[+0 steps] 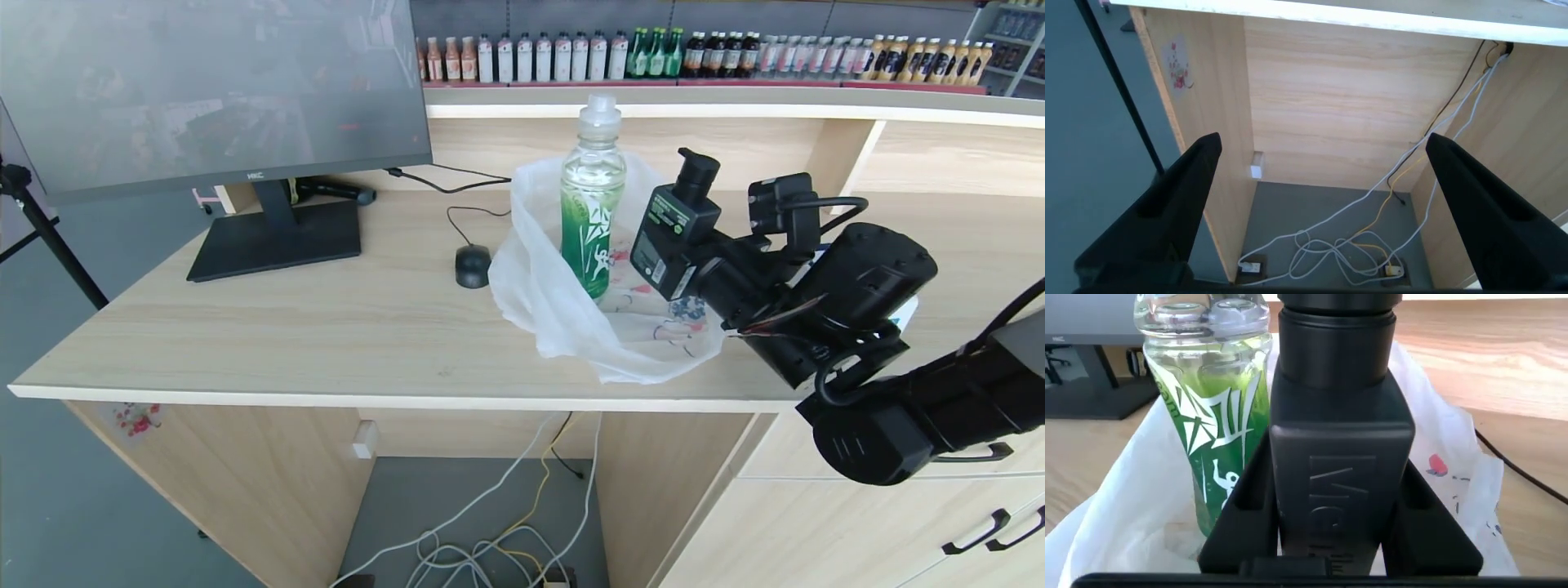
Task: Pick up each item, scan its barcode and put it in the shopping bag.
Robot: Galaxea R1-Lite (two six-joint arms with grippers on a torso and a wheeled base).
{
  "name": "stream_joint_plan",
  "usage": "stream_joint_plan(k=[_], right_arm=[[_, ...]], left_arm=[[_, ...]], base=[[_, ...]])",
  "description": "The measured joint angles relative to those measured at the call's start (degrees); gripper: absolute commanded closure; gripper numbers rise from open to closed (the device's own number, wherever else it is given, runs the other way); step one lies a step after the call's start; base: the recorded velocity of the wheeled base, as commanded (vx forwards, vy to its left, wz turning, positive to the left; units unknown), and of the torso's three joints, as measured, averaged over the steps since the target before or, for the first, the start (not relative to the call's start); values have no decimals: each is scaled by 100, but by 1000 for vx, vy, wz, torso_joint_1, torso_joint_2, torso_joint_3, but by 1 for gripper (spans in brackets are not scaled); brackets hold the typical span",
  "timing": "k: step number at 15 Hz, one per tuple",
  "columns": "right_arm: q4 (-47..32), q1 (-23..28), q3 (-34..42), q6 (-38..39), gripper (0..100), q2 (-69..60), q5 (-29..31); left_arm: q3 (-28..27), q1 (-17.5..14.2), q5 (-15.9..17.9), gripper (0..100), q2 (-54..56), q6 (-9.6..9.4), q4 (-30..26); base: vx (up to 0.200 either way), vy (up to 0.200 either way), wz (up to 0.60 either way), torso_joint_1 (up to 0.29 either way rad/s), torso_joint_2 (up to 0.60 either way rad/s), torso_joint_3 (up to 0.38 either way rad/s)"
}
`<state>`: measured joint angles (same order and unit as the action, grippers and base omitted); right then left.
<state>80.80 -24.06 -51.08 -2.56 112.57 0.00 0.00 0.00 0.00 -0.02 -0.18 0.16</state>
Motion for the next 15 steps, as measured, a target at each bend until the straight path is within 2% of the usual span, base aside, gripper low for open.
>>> stream_joint_plan(k=[7,15], right_arm=[[-9,94,-195,-26,100,356,49],[68,100,-5,-105,100,535,62]], left_arm=[[0,0,0,0,0,0,0],[0,0,0,0,0,0,0]], base=[[0,0,0,0,0,0],[0,0,0,0,0,0]])
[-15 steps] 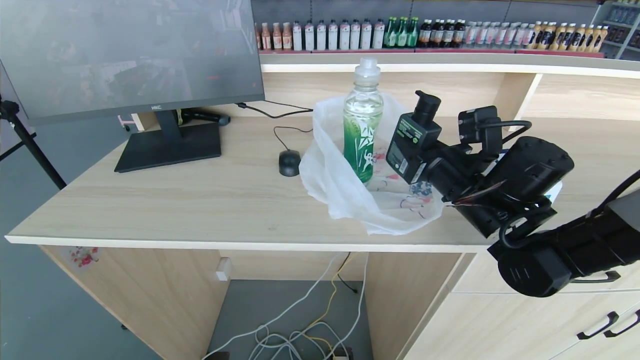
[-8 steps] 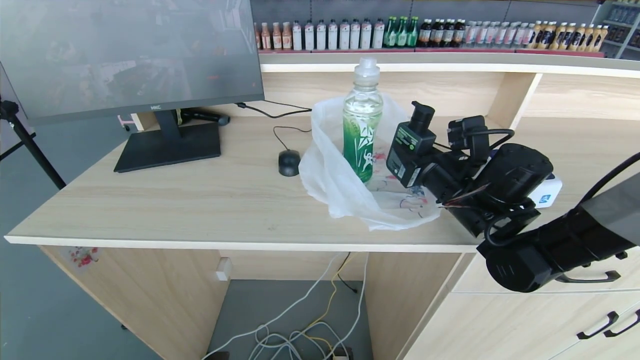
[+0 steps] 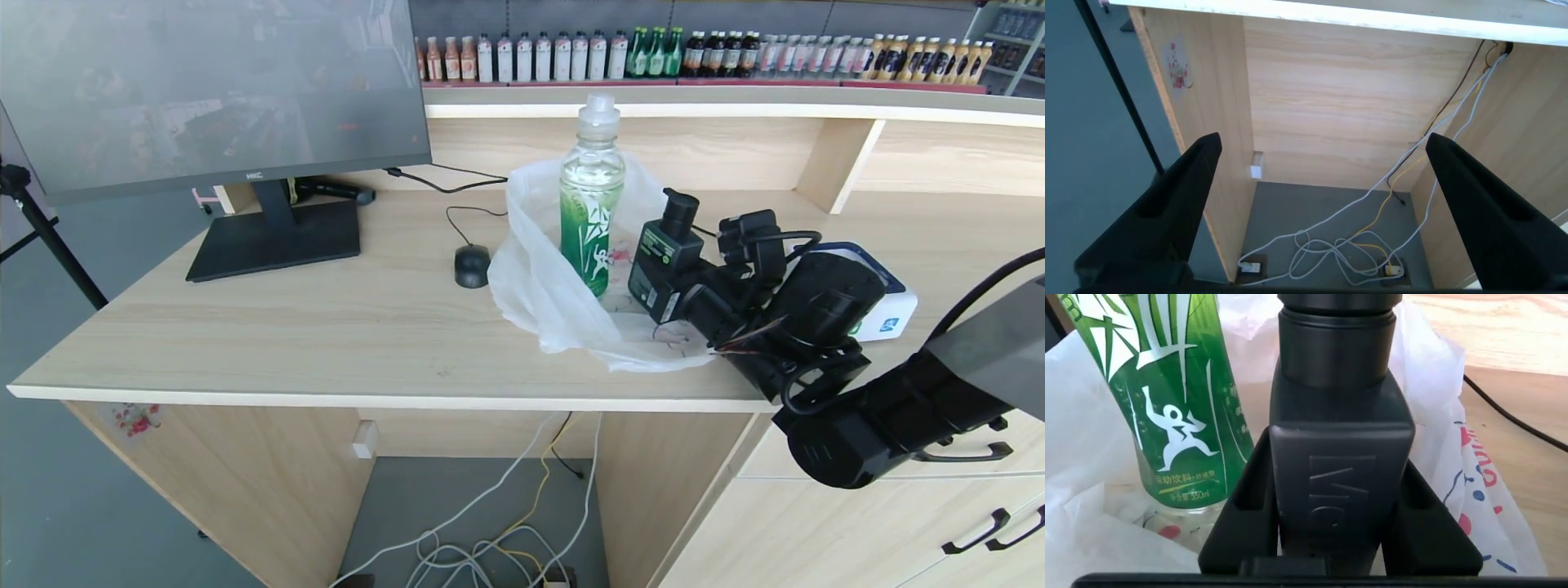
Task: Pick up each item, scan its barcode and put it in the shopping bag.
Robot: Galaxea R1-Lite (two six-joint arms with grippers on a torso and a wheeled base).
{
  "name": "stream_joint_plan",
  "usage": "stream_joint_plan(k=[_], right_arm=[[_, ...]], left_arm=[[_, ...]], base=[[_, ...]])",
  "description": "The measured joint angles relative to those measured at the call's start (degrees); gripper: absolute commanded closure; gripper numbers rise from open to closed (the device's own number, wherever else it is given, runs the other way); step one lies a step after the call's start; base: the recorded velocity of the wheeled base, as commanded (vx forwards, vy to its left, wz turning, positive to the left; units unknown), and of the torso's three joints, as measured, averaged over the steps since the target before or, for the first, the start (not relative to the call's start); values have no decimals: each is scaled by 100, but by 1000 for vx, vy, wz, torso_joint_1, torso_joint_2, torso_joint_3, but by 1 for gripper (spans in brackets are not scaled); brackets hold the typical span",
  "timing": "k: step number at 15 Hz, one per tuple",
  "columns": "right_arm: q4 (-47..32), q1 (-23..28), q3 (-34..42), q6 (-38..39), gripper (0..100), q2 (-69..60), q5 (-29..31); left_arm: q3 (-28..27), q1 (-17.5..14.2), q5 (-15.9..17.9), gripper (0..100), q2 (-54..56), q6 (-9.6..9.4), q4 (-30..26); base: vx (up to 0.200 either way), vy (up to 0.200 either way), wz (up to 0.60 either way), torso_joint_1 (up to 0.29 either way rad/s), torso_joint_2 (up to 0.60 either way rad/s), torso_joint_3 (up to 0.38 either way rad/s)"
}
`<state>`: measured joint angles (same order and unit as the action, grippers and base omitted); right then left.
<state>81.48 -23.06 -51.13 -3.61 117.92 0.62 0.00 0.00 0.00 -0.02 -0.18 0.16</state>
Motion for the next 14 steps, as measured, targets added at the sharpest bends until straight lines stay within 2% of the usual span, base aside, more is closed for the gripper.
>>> stream_joint_plan(k=[14], right_arm=[[207,-33,182,-129,100,140,-9]], left_arm=[[0,0,0,0,0,0,0]], base=[[0,0,0,0,0,0]])
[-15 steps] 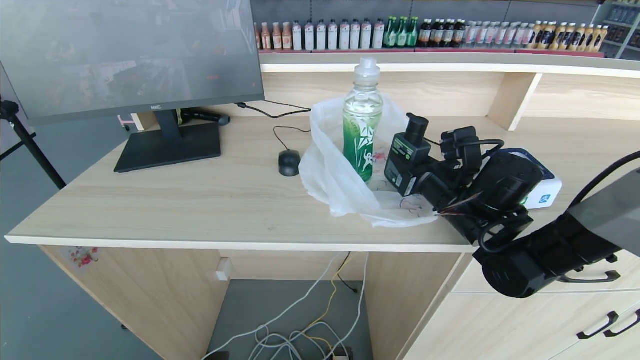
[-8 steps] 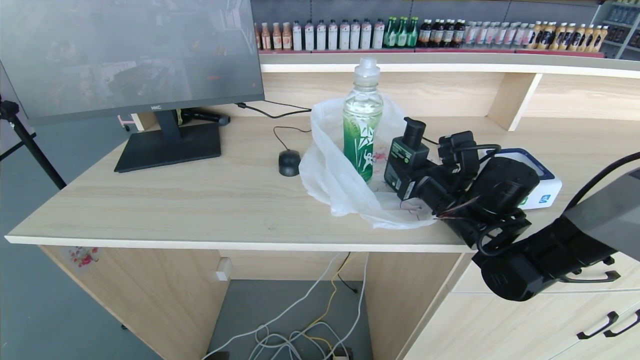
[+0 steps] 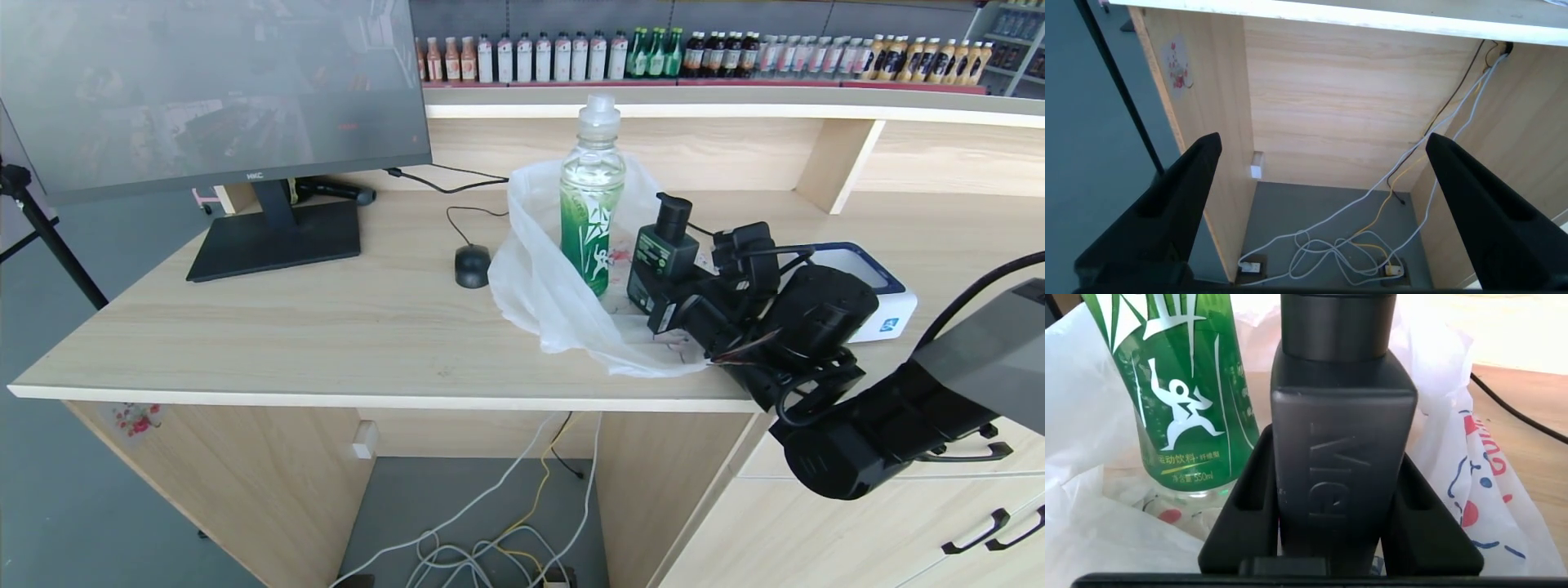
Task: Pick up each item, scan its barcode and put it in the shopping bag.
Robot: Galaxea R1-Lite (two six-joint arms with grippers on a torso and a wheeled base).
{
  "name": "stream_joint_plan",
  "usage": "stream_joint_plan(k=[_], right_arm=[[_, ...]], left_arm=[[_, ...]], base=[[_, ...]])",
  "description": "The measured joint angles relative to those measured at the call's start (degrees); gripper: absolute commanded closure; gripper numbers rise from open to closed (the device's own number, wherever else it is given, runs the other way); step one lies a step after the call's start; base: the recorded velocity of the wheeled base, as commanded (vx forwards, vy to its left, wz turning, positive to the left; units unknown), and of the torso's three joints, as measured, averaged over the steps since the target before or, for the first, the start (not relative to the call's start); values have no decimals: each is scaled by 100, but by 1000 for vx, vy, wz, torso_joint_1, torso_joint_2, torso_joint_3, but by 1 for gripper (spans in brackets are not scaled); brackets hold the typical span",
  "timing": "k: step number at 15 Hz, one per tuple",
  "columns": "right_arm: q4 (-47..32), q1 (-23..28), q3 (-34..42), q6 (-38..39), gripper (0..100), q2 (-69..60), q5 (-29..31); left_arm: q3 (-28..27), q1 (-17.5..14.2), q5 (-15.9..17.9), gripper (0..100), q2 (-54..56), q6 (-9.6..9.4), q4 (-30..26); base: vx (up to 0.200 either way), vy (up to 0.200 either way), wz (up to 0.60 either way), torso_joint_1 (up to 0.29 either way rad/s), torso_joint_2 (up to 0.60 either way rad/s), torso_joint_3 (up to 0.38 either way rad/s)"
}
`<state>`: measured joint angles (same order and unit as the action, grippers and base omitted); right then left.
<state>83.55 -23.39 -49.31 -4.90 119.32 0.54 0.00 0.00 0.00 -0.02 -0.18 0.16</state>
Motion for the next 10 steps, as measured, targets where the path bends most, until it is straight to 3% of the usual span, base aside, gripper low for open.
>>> stream_joint_plan(k=[5,6,10], right_arm=[[-13,-22,22,-16,100,27,-7],[-13,-26,6,-18,0,30,-10],[41,-33,-2,-11,0,35,-7]], left_arm=[[0,0,0,0,0,0,5],[0,0,0,0,0,0,0],[0,0,0,0,0,0,0]], base=[[0,0,0,0,0,0],[0,0,0,0,0,0],[0,0,0,0,0,0]])
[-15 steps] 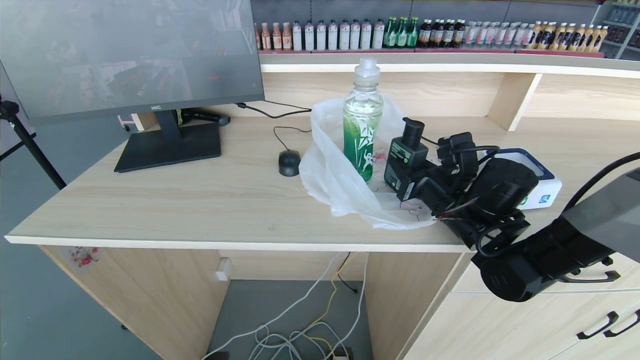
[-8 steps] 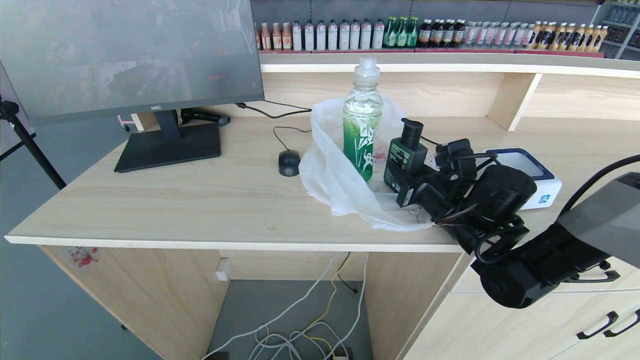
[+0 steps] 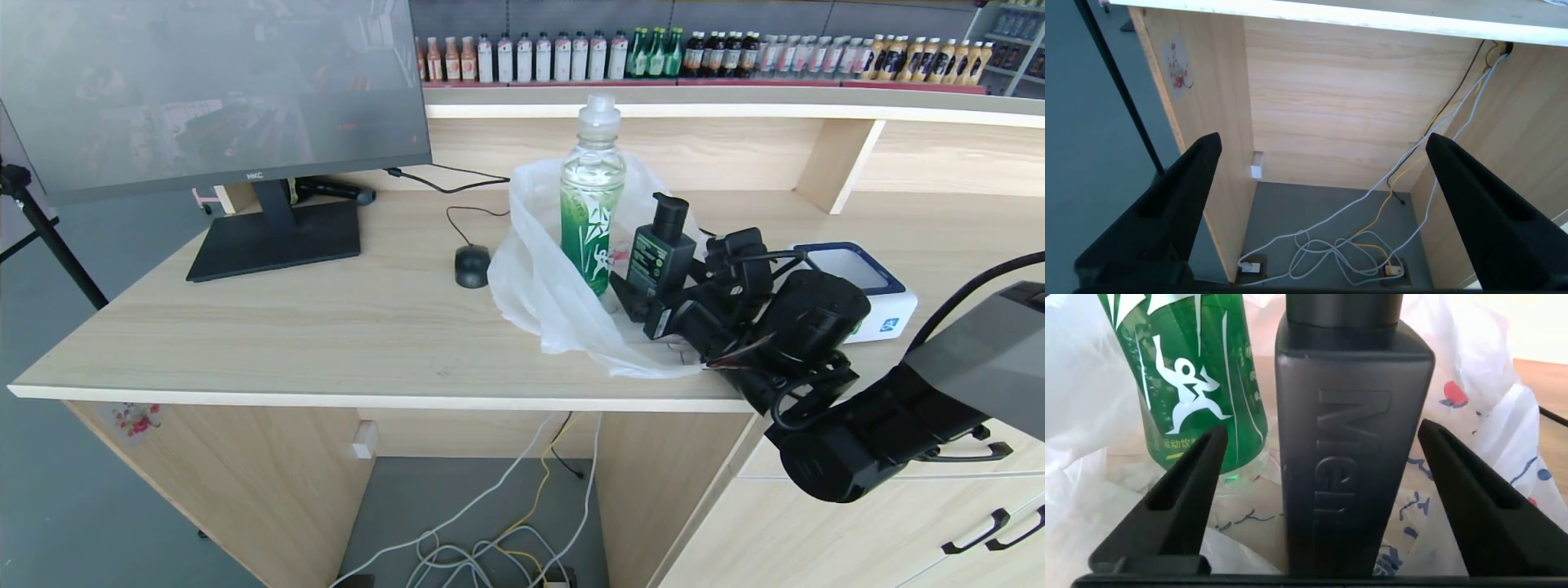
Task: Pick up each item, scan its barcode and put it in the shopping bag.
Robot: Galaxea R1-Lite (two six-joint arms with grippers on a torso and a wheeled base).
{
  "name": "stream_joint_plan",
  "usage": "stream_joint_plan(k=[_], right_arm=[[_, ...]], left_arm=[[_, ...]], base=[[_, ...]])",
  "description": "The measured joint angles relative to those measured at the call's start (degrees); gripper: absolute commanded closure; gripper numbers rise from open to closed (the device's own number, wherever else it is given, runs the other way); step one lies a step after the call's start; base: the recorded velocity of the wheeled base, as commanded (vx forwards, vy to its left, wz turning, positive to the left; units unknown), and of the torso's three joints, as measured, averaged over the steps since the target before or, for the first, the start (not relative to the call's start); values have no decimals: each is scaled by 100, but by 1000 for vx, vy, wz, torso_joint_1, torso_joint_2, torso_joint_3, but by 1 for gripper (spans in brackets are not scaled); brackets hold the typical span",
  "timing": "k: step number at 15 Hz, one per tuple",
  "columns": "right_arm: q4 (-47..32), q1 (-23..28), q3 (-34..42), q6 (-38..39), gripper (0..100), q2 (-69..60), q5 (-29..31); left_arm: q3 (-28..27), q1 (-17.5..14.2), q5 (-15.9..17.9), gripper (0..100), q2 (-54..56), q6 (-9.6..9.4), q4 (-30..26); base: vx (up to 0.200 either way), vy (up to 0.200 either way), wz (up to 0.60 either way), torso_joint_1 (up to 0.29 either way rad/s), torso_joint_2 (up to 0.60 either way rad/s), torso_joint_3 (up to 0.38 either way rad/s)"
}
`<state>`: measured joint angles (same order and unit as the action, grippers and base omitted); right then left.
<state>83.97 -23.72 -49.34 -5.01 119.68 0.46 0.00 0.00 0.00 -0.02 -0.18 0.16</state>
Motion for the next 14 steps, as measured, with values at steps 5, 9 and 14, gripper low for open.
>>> stream_joint_plan(k=[5,9,14], right_arm=[[217,-28,39,-10,0,-129,5],[290,-113,166,-7,0,-540,-4],[375,-182,1613,63,0,-1981,-117]], left_arm=[[0,0,0,0,0,0,0],[0,0,0,0,0,0,0],[0,0,0,0,0,0,0]], base=[[0,0,0,0,0,0],[0,0,0,0,0,0],[0,0,0,0,0,0]])
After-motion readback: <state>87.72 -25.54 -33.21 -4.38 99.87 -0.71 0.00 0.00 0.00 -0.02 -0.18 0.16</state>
